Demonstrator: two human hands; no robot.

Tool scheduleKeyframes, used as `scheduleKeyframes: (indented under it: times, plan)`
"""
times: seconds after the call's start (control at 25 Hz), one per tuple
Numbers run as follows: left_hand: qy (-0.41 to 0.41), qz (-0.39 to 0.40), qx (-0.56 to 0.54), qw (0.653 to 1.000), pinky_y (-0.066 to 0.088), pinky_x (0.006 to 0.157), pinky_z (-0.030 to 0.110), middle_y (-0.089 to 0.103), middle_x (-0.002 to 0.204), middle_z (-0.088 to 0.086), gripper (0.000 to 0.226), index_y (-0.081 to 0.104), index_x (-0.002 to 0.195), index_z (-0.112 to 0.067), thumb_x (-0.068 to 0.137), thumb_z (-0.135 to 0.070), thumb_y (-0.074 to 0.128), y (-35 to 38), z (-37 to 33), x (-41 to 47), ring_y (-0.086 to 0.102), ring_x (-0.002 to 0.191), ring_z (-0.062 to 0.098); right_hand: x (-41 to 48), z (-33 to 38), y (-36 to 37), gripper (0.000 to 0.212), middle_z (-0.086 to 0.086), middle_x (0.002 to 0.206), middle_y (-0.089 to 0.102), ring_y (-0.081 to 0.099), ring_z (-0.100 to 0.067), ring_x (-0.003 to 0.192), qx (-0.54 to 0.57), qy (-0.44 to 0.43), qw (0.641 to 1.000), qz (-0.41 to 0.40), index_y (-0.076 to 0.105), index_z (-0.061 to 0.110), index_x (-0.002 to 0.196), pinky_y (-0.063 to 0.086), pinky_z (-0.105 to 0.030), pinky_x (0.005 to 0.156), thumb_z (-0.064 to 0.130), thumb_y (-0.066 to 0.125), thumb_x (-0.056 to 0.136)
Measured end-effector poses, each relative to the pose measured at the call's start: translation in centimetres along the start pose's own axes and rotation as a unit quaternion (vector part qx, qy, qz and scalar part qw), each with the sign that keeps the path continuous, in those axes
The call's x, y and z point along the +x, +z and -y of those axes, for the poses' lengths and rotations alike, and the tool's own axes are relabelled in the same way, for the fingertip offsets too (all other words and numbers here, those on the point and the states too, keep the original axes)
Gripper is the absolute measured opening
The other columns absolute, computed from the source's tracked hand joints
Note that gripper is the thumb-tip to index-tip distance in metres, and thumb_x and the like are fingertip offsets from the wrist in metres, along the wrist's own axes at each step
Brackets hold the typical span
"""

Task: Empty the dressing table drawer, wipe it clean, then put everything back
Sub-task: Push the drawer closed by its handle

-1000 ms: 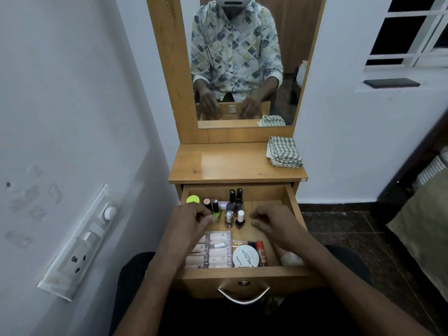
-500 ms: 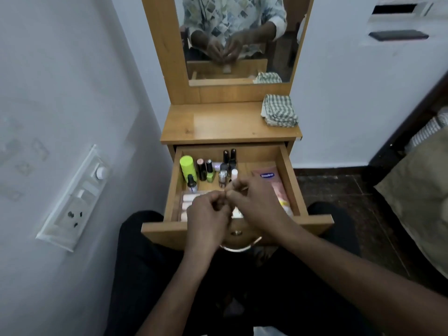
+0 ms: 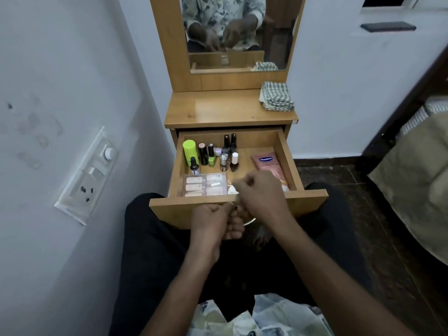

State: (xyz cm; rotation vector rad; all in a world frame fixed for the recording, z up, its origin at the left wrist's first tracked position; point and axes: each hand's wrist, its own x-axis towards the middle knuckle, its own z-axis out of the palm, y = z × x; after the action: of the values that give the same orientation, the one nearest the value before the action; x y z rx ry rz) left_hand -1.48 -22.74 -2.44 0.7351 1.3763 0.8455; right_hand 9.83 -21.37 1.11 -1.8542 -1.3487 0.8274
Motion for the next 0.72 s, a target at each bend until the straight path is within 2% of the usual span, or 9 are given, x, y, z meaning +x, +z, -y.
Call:
scheduleKeyframes:
  times: [0.04,0.08,0.16,0.2,0.28,0.4,0.52,0.6,0.72]
  plan:
    - [-0.032,-0.012,-0.033,0.999,0.043,0.041,0.023,0.059,0.053,0.008,0.029,0.062,0.067,-0.007,0.095,-0.016,0.056,0.2,0.8,0.3,0.052,0.040,0.016,-1.7,-1.4,0.9,0.028,-0.006,0.056,0.064,0.058,-0.020,0.044,0.150,0.085,0.985,-0.021,0.063,0.004,0.067,0.047,-0.027,0.043,0.019,0.059,0.090]
    - [-0.056,-0.037,-0.068,0.995,0.040,0.041,0.022,0.055,0.051,0.005,0.026,0.062,0.069,-0.008,0.094,-0.015,0.055,0.4,1.5,0.6,0.049,0.041,0.015,-3.2,-2.8,1.9,0.028,-0.006,0.052,0.059,0.052,-0.018,0.039,0.278,0.181,0.943,-0.026,0.061,0.006,0.066,0.040,-0.024,0.039,0.017,0.056,0.091]
    - [-0.094,-0.079,-0.157,0.980,0.042,0.043,0.023,0.053,0.053,0.004,0.014,0.063,0.086,-0.003,0.093,-0.011,0.055,0.9,2.8,1.1,0.050,0.048,0.015,-4.9,-5.4,3.8,0.023,-0.006,0.049,0.054,0.048,-0.015,0.038,0.412,0.301,0.860,-0.017,0.059,0.006,0.070,0.038,-0.022,0.039,0.008,0.051,0.092]
    - [-0.103,-0.092,-0.198,0.970,0.044,0.046,0.023,0.054,0.059,0.006,0.012,0.064,0.097,-0.001,0.093,-0.007,0.055,1.1,3.6,1.4,0.051,0.051,0.015,-4.9,-6.4,4.7,0.022,-0.007,0.050,0.055,0.051,-0.014,0.039,0.444,0.318,0.838,-0.027,0.059,0.004,0.073,0.042,-0.023,0.039,0.005,0.051,0.094]
    - [-0.114,-0.107,-0.254,0.955,0.050,0.050,0.024,0.060,0.072,0.011,0.022,0.062,0.114,0.002,0.092,0.000,0.057,1.0,4.6,2.4,0.056,0.059,0.017,-4.3,-7.2,5.6,0.018,-0.009,0.057,0.058,0.057,-0.013,0.043,0.490,0.313,0.811,-0.066,0.061,0.001,0.083,0.050,-0.023,0.044,0.005,0.051,0.098]
    - [-0.132,-0.083,-0.294,0.943,0.057,0.056,0.027,0.065,0.086,0.015,0.025,0.062,0.115,0.001,0.091,0.005,0.059,0.5,5.6,3.8,0.061,0.066,0.020,-3.5,-7.3,6.0,0.016,-0.012,0.062,0.064,0.063,-0.015,0.047,0.538,0.287,0.787,-0.094,0.061,-0.003,0.088,0.055,-0.024,0.047,0.003,0.051,0.099]
    - [-0.151,-0.069,-0.290,0.942,0.057,0.070,0.031,0.064,0.084,0.012,0.012,0.064,0.102,-0.003,0.092,0.003,0.060,0.5,6.1,4.6,0.061,0.070,0.019,-3.2,-7.8,6.3,0.022,-0.013,0.066,0.065,0.065,-0.018,0.050,0.542,0.278,0.788,-0.090,0.061,-0.004,0.084,0.056,-0.024,0.048,0.005,0.049,0.100]
    - [-0.154,-0.068,-0.285,0.944,0.058,0.060,0.027,0.063,0.080,0.010,0.007,0.063,0.094,-0.004,0.093,0.002,0.059,0.7,5.9,5.1,0.060,0.069,0.019,-2.6,-8.0,6.4,0.022,-0.013,0.069,0.063,0.064,-0.019,0.053,0.537,0.276,0.792,-0.091,0.060,-0.004,0.085,0.056,-0.024,0.049,0.006,0.048,0.101]
    - [-0.151,-0.091,-0.271,0.946,0.054,0.044,0.023,0.063,0.076,0.010,0.009,0.063,0.089,-0.005,0.094,0.001,0.059,1.2,5.1,6.9,0.062,0.052,0.016,-0.5,-8.0,6.9,0.024,-0.014,0.070,0.061,0.062,-0.017,0.049,0.533,0.280,0.793,-0.094,0.059,-0.003,0.084,0.055,-0.023,0.046,0.006,0.046,0.101]
